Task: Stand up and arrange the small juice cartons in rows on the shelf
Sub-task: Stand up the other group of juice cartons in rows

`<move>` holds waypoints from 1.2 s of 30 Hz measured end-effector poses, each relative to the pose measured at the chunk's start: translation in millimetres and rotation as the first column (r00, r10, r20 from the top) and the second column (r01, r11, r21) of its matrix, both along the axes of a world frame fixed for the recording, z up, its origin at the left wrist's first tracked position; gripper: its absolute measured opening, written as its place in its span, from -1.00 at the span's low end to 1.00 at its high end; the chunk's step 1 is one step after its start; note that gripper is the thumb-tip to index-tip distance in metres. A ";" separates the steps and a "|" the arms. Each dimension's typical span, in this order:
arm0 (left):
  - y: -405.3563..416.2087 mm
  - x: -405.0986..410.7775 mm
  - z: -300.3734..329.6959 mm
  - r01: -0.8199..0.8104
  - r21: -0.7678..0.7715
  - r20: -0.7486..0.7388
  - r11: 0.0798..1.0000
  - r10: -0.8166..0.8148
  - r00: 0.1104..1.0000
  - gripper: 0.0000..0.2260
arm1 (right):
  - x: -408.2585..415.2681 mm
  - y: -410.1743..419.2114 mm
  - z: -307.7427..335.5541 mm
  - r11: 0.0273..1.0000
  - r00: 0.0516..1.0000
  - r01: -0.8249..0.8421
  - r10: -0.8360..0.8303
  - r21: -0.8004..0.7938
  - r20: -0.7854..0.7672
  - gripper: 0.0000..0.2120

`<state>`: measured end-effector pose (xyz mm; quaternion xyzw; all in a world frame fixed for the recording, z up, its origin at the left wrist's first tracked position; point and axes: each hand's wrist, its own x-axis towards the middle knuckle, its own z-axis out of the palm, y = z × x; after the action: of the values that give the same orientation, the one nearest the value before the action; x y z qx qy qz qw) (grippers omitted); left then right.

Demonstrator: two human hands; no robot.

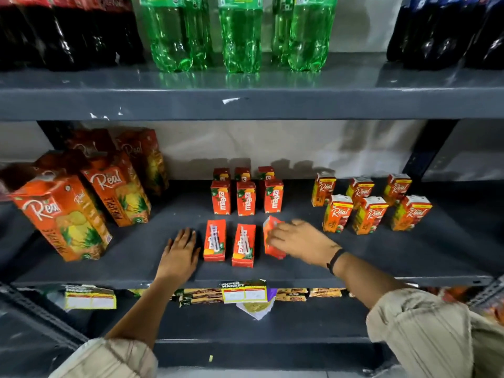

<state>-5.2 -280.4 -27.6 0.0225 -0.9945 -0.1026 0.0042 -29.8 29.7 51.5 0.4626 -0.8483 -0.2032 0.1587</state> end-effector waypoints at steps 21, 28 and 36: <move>-1.9 3.2 -12.9 0.018 0.020 -0.111 1.000 -0.016 0.994 -0.55 | -33.0 -47.7 48.3 0.274 0.341 0.940 -0.715 -0.204 0.611 -0.24; -3.0 2.5 -13.4 0.024 0.032 -0.118 0.999 -0.020 0.993 -0.56 | -49.1 -47.3 63.4 0.392 0.392 0.903 -0.582 -0.177 0.712 -0.72; -3.0 2.8 -14.3 0.021 0.035 -0.123 0.999 -0.016 0.992 -0.56 | -57.8 -33.0 70.8 0.704 0.584 0.696 -0.442 -0.141 0.681 -0.58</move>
<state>-2.5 -283.4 -42.0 0.0070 -0.9905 -0.1217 0.0641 -87.6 -3.3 122.2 0.1553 -0.9783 0.0887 -0.1046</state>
